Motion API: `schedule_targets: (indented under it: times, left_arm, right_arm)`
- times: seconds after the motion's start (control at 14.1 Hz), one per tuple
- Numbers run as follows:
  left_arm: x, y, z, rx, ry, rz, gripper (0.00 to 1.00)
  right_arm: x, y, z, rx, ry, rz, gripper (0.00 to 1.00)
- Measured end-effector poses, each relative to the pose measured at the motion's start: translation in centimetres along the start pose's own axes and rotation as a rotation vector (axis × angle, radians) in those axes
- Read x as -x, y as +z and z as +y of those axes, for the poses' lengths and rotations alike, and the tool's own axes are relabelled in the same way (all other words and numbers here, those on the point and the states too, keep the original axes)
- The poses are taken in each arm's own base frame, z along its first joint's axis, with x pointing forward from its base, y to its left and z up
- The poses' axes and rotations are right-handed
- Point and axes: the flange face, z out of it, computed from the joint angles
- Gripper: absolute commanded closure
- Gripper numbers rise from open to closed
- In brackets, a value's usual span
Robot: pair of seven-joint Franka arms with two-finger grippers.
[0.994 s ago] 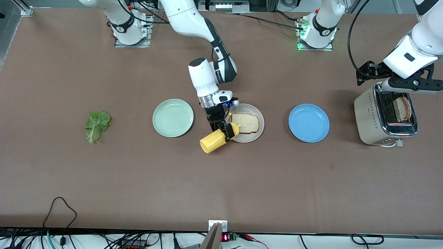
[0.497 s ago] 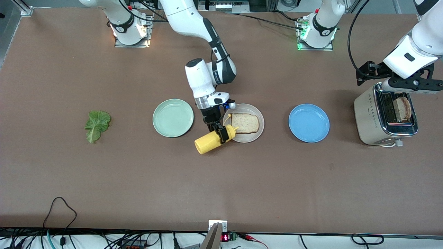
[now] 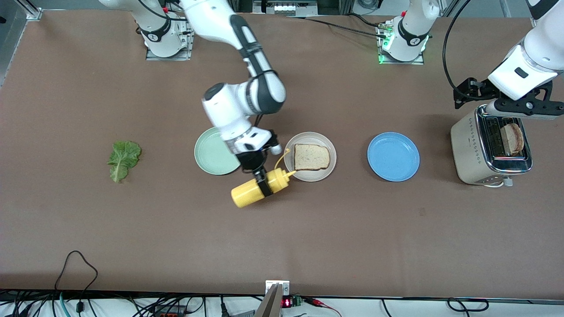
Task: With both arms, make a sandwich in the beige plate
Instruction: 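Carry the yellow bottle back beside the lettuce with the right gripper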
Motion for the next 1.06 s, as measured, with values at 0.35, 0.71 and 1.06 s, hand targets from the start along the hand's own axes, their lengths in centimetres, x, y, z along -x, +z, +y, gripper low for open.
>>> schedule_targets:
  times: [0.35,0.71,1.06]
  left_arm:
    - [0.0,0.0,0.0,0.000,0.000,0.000,0.00]
    - [0.0,0.0,0.0,0.000,0.000,0.000,0.00]
    - [0.0,0.0,0.0,0.000,0.000,0.000,0.00]
  right_arm:
    - [11.1,-5.1,6.4,-0.123,0.226,0.169,0.77]
    - [19.6,-9.0,7.5,-0.259,0.411,0.355,0.77]
    - [28.2,-11.7,5.6,-0.317,0.568,0.552,0.76]
